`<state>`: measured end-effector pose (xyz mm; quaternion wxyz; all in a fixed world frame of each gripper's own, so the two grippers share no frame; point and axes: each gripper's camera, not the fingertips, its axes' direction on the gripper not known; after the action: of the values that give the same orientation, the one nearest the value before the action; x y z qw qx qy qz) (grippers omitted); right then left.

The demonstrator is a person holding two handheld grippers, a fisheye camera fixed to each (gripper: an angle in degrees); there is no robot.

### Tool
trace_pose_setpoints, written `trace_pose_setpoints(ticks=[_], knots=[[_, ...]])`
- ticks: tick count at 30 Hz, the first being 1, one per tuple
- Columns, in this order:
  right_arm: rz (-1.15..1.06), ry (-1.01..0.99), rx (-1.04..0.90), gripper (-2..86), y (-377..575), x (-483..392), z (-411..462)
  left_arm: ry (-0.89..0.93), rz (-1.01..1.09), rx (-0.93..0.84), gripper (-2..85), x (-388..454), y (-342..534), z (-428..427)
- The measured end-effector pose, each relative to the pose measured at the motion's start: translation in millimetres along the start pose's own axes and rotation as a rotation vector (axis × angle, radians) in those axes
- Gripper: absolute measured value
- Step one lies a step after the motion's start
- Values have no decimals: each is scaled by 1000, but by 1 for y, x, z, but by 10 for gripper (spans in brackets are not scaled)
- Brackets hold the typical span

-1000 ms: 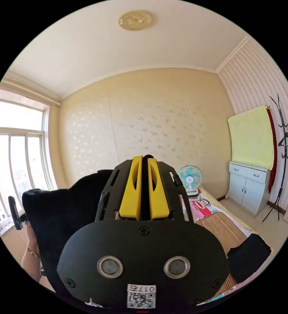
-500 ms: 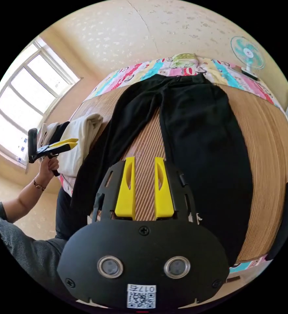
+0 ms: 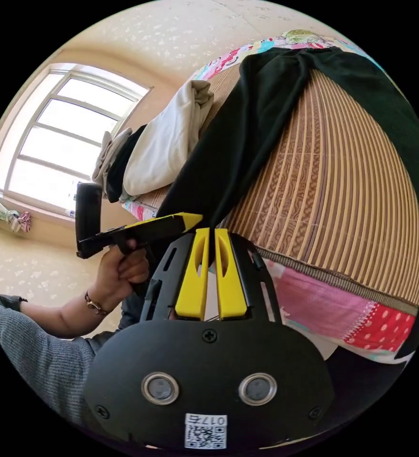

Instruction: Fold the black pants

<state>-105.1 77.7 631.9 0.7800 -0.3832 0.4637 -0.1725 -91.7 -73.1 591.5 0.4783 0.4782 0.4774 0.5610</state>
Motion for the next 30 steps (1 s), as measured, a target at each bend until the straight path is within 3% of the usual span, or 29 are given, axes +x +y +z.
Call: trace_pose_setpoints(ticks=[3,5,7,9,14,18,23,27,30], knots=[[-52,-162,115,21,19,3,-64,385,30,16,42,-27,18,-14],[-47,-132,149,19,32,3,-91,475,51,-18,44,-32,33,-8],[-32,-23,187,17,47,4,-112,412,52,-62,49,-27,53,4],[-15,7,222,16,54,5,-117,202,130,-102,52,-2,79,22],[-75,-120,276,10,63,-5,-111,-116,324,-92,53,45,110,23],[-144,-173,186,6,66,-12,-92,-324,358,-51,9,53,138,16],[-141,-131,124,4,71,4,-86,-446,397,-22,-6,53,173,15],[-174,-238,121,2,81,40,-87,-458,427,-15,-6,45,183,21],[-77,-352,94,2,82,88,-78,-479,398,-47,-6,34,185,35]])
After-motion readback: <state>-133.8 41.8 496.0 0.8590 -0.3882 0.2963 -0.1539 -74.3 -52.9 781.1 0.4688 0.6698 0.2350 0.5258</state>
